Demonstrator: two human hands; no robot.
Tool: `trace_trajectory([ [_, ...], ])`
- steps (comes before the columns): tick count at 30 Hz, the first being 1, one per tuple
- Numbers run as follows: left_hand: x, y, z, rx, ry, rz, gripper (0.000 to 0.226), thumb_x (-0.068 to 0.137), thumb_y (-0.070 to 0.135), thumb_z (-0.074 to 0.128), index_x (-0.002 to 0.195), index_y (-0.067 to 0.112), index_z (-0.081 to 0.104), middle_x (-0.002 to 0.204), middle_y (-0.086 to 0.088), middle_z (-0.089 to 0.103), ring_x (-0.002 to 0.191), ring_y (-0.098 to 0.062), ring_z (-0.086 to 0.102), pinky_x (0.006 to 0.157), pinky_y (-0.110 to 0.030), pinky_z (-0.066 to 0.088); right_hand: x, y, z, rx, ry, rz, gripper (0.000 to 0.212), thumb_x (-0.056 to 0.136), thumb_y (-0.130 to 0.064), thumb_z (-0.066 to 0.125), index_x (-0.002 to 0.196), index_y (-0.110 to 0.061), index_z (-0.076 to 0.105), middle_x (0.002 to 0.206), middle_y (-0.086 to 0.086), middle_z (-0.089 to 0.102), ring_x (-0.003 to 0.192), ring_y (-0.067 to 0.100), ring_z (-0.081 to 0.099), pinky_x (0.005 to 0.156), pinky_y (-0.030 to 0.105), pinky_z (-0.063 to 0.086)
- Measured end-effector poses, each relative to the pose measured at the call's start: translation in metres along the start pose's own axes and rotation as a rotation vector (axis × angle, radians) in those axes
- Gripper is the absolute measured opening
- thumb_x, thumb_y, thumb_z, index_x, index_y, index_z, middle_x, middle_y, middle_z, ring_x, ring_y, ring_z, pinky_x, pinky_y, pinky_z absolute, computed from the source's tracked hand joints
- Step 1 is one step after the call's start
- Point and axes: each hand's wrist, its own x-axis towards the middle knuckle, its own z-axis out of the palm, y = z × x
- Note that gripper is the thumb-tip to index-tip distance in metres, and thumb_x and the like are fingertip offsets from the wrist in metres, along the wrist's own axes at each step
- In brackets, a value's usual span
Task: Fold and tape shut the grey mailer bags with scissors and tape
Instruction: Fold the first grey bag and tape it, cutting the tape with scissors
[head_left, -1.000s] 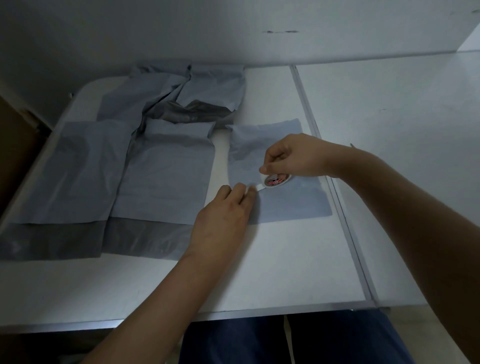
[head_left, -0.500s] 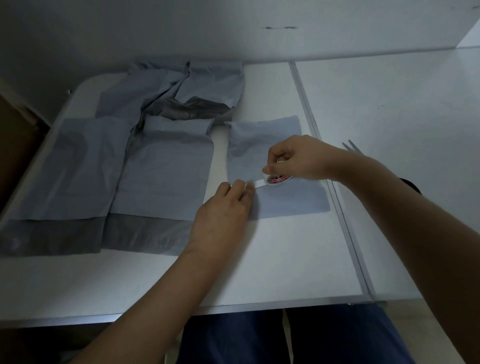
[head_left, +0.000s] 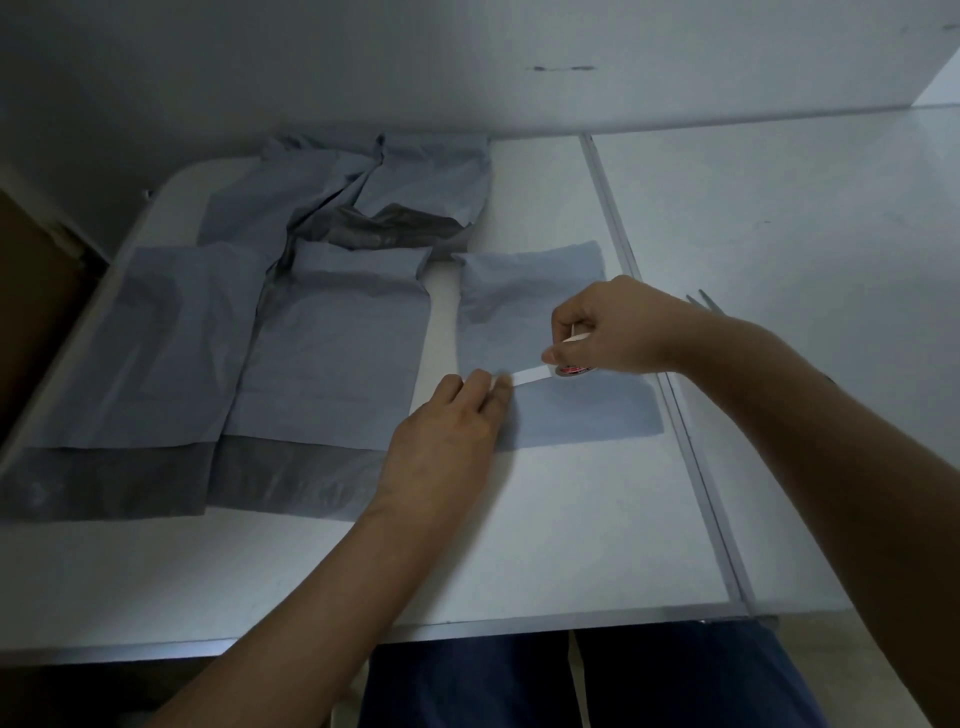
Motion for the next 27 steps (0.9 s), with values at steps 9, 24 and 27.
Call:
trace_trajectory([
  [9,0.025,0.006,0.000,-0.158,0.048,0.003,0.020,0.067,-0.001,0.075,0.079,0.009,0.063,0.085,-0.003,0.051,0.077,-0.020,0.051,0.043,-0.026,0.028,0.002,0.004,0.008,0.103,0.026,0.007,0.024,0.083,-0.046,0.067,0.077,-0.022,0.071,0.079,-0.005,0.069,0.077,0.010,0.062,0.066,0.024,0.047],
  [24,0.016,0.011,0.015,-0.242,0.123,0.001,0.053,0.072,0.001,0.071,0.123,0.010,0.061,0.106,0.001,0.059,0.089,-0.017,0.056,0.044,-0.026,0.045,-0.006,0.021,0.020,0.446,0.034,0.006,0.035,0.087,-0.047,0.064,0.068,-0.018,0.070,0.064,-0.009,0.067,0.060,0.000,0.058,0.064,0.018,0.045],
  [27,0.014,0.014,0.015,-0.180,0.131,-0.027,0.062,0.066,0.005,0.078,0.125,0.008,0.059,0.098,-0.001,0.059,0.083,-0.018,0.057,0.039,-0.022,0.028,-0.007,0.023,0.018,0.466,0.047,0.020,0.036,0.087,-0.042,0.066,0.058,-0.020,0.064,0.048,-0.013,0.052,0.048,-0.001,0.046,0.052,0.011,0.035],
])
